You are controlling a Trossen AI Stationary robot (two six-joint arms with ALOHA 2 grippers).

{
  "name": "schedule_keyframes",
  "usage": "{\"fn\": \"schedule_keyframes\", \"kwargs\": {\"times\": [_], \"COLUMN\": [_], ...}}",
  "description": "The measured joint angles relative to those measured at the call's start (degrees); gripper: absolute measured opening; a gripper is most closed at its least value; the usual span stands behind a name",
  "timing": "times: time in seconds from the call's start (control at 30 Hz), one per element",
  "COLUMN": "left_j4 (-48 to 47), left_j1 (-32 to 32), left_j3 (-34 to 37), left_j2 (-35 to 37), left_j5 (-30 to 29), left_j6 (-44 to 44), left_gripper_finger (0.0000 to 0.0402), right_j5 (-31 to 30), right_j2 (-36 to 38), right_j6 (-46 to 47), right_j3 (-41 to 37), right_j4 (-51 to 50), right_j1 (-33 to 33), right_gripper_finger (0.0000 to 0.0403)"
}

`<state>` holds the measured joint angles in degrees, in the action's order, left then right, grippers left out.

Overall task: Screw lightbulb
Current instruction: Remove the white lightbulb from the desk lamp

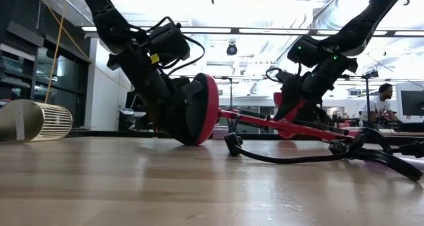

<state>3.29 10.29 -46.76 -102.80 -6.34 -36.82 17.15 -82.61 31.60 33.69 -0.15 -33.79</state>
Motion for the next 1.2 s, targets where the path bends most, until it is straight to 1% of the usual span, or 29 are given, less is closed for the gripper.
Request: {"fn": "schedule_keyframes", "kwargs": {"times": [0.07,0.4,0.53,0.57,0.63,0.83,0.93,1.0,1.1,1.2], "left_j4": [0.0,-0.53,-1.2,-1.51,-2.25,-2.37,-5.01,-8.68,-12.94,-18.83], "left_j1": [0.32,1.61,3.03,3.56,3.97,5.41,4.46,2.71,0.29,-1.89], "left_j3": [0.0,0.0,-0.1,-0.19,0.0,-0.06,0.02,0.22,-0.07,0.09], "left_j2": [0.0,0.0,0.03,0.02,0.14,0.37,2.68,6.03,12.04,16.77], "left_j5": [0.46,1.42,0.65,1.44,1.49,4.94,6.85,5.18,-2.12,-8.93], "left_j6": [1.22,4.57,4.47,5.53,7.39,6.65,8.82,11.15,12.05,11.63], "left_gripper_finger": [0.0,0.0,0.0,0.0,0.0,0.0,0.0,0.0,0.0,0.0], "right_j5": [1.76,6.32,12.03,14.82,17.21,15.98,16.0,16.81,19.34,19.67], "right_j2": [0.0,0.0,0.0,-0.01,0.21,0.15,0.15,0.13,0.13,0.15], "right_j6": [-1.4,-7.73,-11.18,-12.52,-14.95,-15.75,-16.04,-16.65,-18.19,-18.35], "right_j3": [0.0,0.0,-0.02,-0.02,0.0,0.04,0.16,0.26,0.3,0.5], "right_j4": [-0.01,0.41,0.88,1.43,1.32,0.17,0.5,0.92,1.74,2.66], "right_j1": [-0.17,-0.19,-0.08,0.04,0.26,0.38,0.57,0.82,0.97,1.56], "right_gripper_finger": [0.0208,0.0208,0.0208,0.0208,0.0208,0.0208,0.0208,0.0208,0.0208,0.0208]}}
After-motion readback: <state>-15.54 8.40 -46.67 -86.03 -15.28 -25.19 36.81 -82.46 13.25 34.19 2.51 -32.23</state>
